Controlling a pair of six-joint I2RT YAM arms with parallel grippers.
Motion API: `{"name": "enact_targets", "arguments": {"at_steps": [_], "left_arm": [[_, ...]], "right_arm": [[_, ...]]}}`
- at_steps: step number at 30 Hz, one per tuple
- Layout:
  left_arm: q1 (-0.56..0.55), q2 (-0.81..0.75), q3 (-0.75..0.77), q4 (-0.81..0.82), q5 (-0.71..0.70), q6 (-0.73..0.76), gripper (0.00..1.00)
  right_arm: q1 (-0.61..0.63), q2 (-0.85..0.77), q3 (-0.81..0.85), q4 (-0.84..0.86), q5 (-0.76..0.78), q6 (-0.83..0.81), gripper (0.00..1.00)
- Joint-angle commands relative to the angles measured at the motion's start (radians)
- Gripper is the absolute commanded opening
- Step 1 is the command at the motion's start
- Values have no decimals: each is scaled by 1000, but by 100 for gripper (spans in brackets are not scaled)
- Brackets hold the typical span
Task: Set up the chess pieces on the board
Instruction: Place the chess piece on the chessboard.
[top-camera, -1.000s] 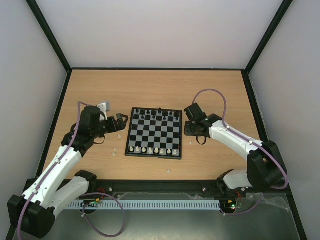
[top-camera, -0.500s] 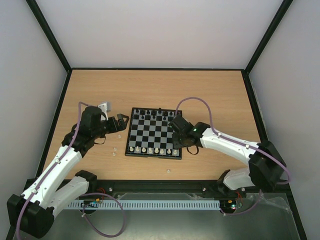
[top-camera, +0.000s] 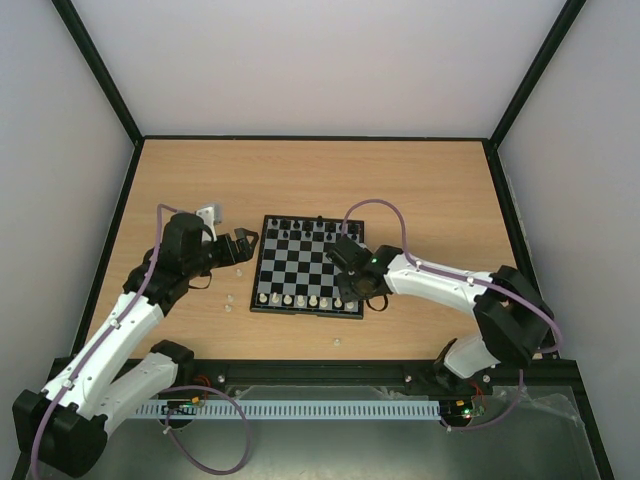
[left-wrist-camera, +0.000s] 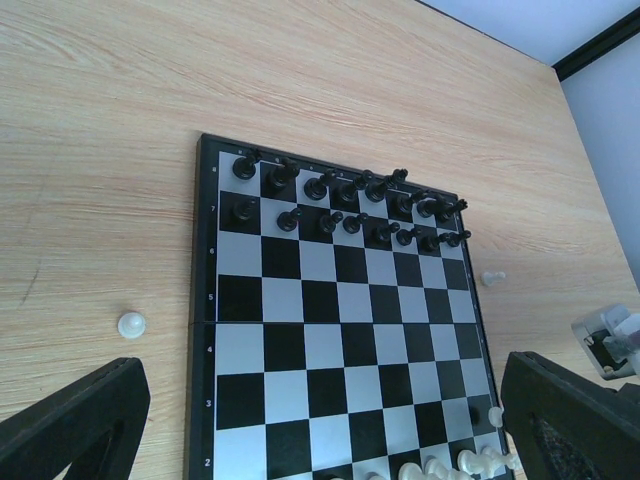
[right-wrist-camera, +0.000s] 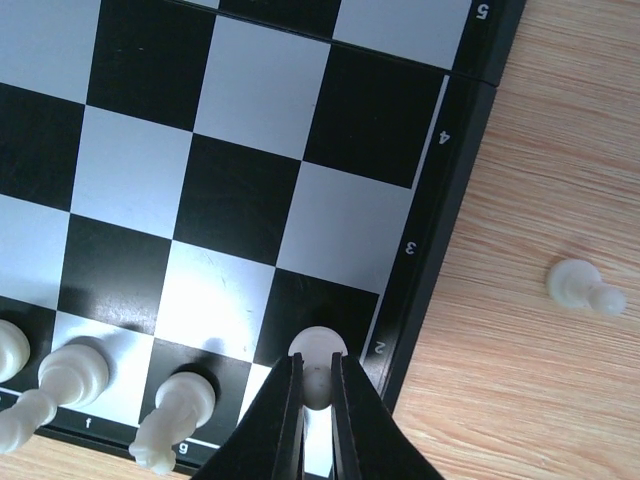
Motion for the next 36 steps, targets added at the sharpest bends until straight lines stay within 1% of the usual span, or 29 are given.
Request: {"name": "enact_targets", "arguments": {"at_steps": [1,20,30,36], "left_arm": [[-4,-13,-1,-8,-3,-4,99],[-4,-11,-9,-2,-2,-4,99],[-5,-10,-11,-1,-2,-4,99],[-6,-15,-15,-2,-2,-4,99]], "right_arm": [[5,35,31,-18,4,11,5],[5,62,24,6,-13,5,6],[5,50,23,0,-11,7,12],[4,9,25,-27,6,10,25]]}}
